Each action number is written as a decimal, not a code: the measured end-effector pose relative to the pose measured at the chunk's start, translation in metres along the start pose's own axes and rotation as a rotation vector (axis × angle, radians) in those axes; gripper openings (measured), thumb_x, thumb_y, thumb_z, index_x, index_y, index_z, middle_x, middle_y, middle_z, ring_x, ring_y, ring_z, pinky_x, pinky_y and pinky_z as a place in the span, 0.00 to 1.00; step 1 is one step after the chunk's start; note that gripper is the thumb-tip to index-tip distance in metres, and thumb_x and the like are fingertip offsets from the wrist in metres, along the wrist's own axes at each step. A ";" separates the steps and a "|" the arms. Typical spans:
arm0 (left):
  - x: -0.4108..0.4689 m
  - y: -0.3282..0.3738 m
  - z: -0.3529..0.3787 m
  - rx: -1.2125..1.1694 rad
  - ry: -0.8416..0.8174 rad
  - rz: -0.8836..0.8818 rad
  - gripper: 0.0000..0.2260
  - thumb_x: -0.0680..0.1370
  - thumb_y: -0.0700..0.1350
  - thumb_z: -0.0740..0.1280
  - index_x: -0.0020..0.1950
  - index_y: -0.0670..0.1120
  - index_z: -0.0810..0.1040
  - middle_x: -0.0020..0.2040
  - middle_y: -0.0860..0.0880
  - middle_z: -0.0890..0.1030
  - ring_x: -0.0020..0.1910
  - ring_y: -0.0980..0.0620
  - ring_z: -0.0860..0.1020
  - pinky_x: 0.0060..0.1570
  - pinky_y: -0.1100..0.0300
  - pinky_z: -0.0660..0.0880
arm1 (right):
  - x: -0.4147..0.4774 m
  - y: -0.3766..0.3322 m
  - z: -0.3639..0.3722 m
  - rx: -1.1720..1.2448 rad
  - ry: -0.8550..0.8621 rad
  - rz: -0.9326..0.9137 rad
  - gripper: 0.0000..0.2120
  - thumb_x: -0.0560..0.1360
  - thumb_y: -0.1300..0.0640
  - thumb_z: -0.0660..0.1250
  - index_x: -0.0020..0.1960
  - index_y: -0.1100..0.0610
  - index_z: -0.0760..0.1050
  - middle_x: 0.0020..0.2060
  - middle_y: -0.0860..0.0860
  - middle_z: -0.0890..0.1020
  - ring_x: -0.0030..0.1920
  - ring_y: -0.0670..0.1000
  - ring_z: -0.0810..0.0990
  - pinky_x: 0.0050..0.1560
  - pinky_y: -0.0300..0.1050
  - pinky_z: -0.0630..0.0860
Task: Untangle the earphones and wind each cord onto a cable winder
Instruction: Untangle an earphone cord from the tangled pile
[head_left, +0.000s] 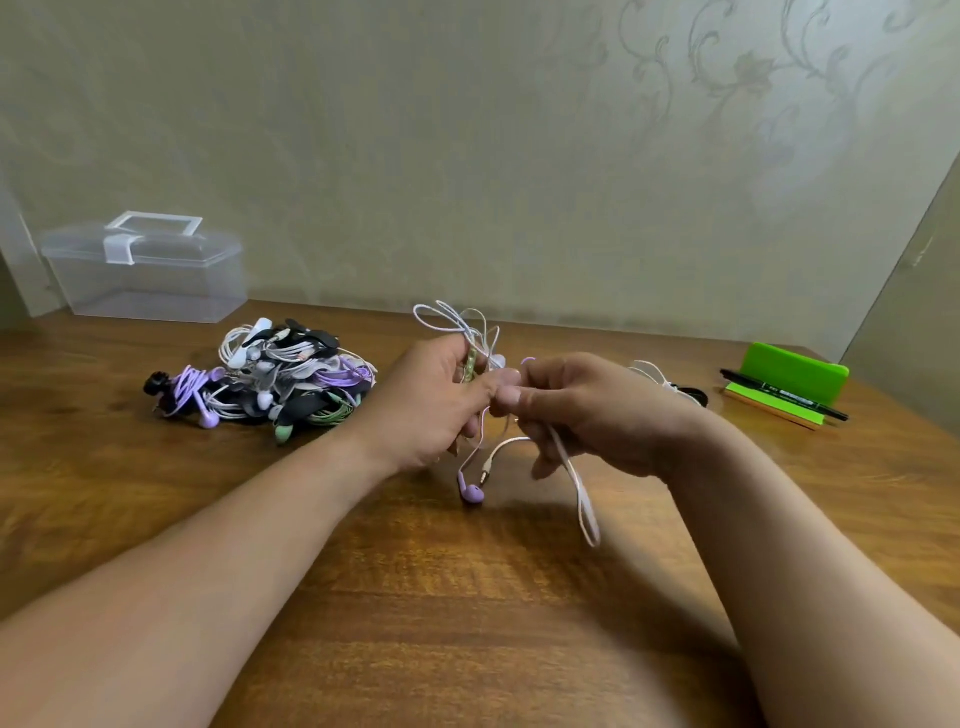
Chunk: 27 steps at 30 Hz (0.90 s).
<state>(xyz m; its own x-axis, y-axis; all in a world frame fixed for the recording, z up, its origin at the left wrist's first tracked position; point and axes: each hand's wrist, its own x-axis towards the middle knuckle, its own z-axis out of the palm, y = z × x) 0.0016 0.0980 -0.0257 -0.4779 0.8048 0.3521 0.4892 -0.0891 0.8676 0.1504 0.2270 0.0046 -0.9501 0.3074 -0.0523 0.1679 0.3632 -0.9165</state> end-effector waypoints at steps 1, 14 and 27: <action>0.001 -0.001 -0.002 0.012 0.007 0.002 0.12 0.79 0.55 0.72 0.48 0.46 0.80 0.26 0.50 0.76 0.21 0.55 0.71 0.23 0.62 0.67 | 0.001 -0.001 -0.001 -0.008 0.037 -0.007 0.14 0.83 0.54 0.68 0.55 0.65 0.80 0.32 0.52 0.75 0.31 0.50 0.75 0.39 0.50 0.83; 0.011 -0.001 -0.009 -0.584 0.123 -0.290 0.19 0.84 0.50 0.65 0.35 0.47 0.68 0.38 0.46 0.75 0.32 0.49 0.75 0.36 0.52 0.79 | -0.006 -0.020 -0.032 0.979 0.568 -0.400 0.19 0.83 0.56 0.56 0.33 0.53 0.67 0.30 0.51 0.78 0.38 0.52 0.83 0.48 0.45 0.81; 0.003 0.006 0.008 -0.064 -0.012 0.166 0.19 0.80 0.58 0.65 0.66 0.48 0.77 0.60 0.53 0.83 0.62 0.57 0.80 0.64 0.57 0.75 | 0.006 -0.010 -0.004 0.219 0.390 -0.343 0.13 0.85 0.53 0.64 0.47 0.58 0.82 0.43 0.50 0.85 0.45 0.48 0.79 0.48 0.45 0.76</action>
<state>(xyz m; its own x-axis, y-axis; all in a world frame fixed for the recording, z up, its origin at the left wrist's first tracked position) 0.0085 0.1044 -0.0223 -0.3857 0.7827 0.4885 0.5132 -0.2580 0.8186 0.1444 0.2285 0.0150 -0.7660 0.5213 0.3761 -0.2319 0.3215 -0.9181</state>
